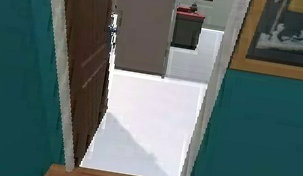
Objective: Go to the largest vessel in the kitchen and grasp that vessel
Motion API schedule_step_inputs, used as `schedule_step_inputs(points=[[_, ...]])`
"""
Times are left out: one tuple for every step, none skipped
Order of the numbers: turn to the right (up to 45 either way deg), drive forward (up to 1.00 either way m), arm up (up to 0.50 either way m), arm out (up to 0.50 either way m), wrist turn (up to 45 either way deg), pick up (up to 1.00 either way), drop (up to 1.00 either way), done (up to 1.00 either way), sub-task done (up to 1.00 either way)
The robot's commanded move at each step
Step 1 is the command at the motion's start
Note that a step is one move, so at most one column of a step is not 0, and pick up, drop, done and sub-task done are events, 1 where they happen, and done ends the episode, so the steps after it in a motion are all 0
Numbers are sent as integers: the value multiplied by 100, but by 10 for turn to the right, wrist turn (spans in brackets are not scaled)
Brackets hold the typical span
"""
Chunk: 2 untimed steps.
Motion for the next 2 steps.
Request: schedule_step_inputs(points=[[0, 100, 0, 0, 0, 0, 0, 0, 0], [60, 0, 0, 0, 0, 0, 0, 0, 0]])
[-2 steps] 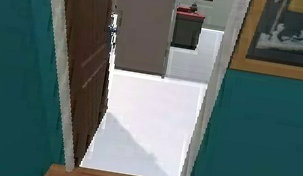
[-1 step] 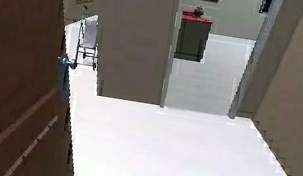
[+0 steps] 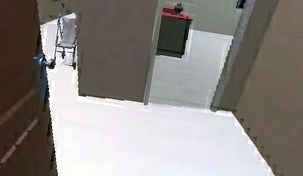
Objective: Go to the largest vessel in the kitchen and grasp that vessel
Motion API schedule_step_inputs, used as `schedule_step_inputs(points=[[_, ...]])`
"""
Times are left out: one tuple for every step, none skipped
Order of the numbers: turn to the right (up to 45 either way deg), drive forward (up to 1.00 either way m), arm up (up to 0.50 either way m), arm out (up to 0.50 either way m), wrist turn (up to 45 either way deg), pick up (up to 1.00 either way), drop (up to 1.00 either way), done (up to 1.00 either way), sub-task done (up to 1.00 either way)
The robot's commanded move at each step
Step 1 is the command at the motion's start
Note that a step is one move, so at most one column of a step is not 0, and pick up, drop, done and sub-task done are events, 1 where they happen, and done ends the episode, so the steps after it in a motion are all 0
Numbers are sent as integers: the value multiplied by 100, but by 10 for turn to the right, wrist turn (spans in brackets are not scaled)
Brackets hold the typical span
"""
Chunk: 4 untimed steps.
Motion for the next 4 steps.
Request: schedule_step_inputs(points=[[0, 35, 0, 0, 0, 0, 0, 0, 0], [90, 0, 0, 0, 0, 0, 0, 0, 0], [0, 100, 0, 0, 0, 0, 0, 0, 0], [0, 100, 0, 0, 0, 0, 0, 0, 0]])
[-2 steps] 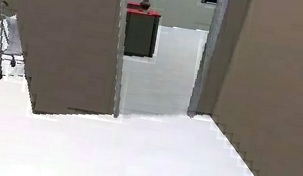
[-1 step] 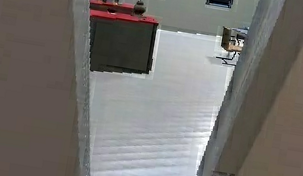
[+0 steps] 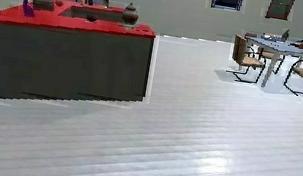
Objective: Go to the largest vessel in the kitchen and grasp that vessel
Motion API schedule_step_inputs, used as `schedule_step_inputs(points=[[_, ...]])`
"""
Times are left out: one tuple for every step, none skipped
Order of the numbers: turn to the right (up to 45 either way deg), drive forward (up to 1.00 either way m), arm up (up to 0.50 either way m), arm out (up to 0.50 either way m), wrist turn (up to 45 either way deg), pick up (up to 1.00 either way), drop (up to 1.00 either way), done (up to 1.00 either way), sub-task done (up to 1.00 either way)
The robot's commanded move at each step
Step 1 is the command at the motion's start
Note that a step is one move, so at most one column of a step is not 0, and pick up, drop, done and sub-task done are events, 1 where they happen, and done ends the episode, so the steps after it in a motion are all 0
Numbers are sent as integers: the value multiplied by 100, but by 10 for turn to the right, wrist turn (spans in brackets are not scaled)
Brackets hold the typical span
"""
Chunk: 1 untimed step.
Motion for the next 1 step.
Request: schedule_step_inputs(points=[[0, 30, 0, 0, 0, 0, 0, 0, 0]])
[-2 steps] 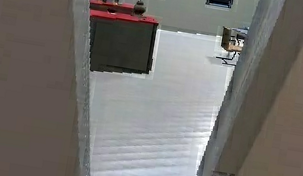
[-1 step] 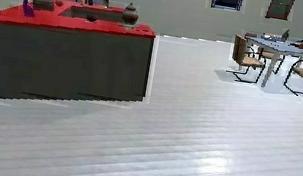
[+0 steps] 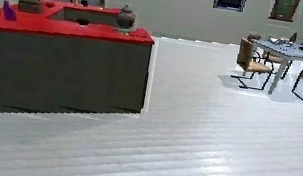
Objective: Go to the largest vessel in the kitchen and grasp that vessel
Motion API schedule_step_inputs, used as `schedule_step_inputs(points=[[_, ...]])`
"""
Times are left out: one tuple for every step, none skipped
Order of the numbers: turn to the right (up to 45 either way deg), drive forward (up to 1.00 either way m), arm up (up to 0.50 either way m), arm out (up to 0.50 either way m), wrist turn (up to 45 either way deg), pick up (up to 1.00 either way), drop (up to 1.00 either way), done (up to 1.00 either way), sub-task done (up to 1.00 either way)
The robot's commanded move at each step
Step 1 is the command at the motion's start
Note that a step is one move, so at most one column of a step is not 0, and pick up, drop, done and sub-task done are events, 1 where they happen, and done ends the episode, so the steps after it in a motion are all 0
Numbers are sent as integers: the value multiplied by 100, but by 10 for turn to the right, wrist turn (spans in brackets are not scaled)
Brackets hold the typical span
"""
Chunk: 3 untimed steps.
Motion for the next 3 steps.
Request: schedule_step_inputs(points=[[120, 0, 0, 0, 0, 0, 0, 0, 0], [0, 100, 0, 0, 0, 0, 0, 0, 0], [0, 95, 0, 0, 0, 0, 0, 0, 0]])
